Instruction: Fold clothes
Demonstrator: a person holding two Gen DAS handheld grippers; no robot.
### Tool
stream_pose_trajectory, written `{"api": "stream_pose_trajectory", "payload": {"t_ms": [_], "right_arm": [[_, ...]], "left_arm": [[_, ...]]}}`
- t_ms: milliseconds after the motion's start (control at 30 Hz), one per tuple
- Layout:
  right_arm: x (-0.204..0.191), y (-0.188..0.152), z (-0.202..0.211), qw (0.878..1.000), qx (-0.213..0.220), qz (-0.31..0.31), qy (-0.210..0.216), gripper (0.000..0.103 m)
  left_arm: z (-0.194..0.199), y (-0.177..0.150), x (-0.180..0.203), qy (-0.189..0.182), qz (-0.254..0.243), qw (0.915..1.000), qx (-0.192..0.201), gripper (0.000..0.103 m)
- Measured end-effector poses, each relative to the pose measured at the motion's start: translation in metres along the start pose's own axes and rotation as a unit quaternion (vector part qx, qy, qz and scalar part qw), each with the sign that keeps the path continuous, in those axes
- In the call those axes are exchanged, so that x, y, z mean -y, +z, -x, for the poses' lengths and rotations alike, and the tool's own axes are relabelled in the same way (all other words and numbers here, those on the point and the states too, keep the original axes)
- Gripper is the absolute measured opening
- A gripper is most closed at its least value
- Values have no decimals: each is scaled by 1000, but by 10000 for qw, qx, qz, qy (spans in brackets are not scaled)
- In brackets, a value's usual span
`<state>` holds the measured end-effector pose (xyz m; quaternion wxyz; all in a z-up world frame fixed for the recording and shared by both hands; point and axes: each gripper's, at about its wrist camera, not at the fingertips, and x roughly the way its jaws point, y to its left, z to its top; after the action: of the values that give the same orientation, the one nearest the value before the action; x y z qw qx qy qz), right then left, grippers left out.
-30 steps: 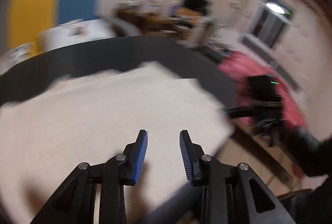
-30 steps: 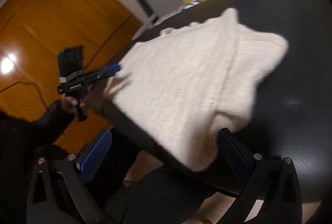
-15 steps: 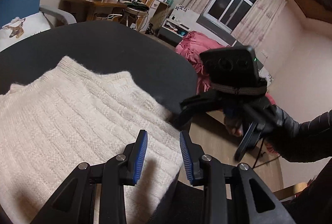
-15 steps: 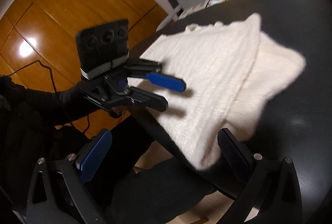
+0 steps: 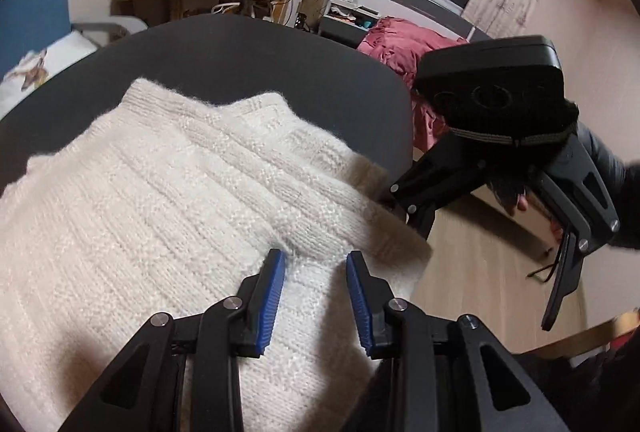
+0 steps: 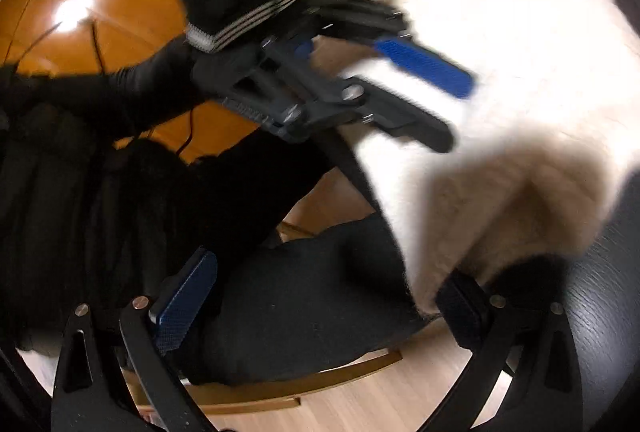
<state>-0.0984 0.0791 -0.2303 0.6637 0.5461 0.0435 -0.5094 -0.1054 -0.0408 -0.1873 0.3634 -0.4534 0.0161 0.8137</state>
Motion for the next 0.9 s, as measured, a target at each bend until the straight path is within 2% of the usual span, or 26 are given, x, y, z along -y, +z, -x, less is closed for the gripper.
{"api": "stream_pose_trajectory", "payload": {"t_ms": [33, 100, 167, 233, 267, 333, 400, 500, 533, 600, 700, 767, 900], "right_arm": [[0, -1, 3, 9999, 110, -82, -45, 103], [-6, -9, 14, 9977, 595, -165, -278, 103], [-10, -25, 23, 9877, 1448, -485, -345, 103], [-13, -41, 33, 9693, 2285, -801, -417, 103], [-13, -47, 33, 9581, 2612, -973, -656, 103], [-10, -56, 30, 9343, 3177, -1362, -876, 103], [-5, -59, 23, 9168, 3586, -1602, -720, 103], [-2, -55, 22, 8976, 3998, -1749, -629, 103], [0, -55, 22, 8907, 4066, -1882, -765, 103], [6, -57, 23, 8810, 4198, -2040, -777, 103], [16, -61, 40, 8565, 4615, -2227, -614, 103], [22, -59, 40, 8426, 4772, -2455, -460, 103], [18, -50, 52, 8223, 4837, -2909, -717, 103]], "left_arm": [[4, 3, -2, -102, 101, 9999, 75, 32], [12, 10, -5, -307, 304, 9988, 225, 32], [21, 18, -9, -378, 431, 9972, 485, 32], [25, 25, -14, -269, 488, 9956, 747, 32], [25, 28, -16, -192, 513, 9950, 829, 32], [21, 28, -18, -130, 553, 9954, 771, 32], [20, 23, -16, -78, 541, 9959, 722, 32], [20, 8, -18, 34, 631, 9956, 696, 32], [21, 3, -22, 71, 735, 9946, 725, 32], [31, -7, -35, 85, 1120, 9891, 953, 32], [34, -19, -48, 146, 1378, 9840, 1121, 32], [27, -23, -50, 213, 1393, 9851, 987, 32], [18, -27, -41, 379, 1500, 9818, 1098, 32]]}}
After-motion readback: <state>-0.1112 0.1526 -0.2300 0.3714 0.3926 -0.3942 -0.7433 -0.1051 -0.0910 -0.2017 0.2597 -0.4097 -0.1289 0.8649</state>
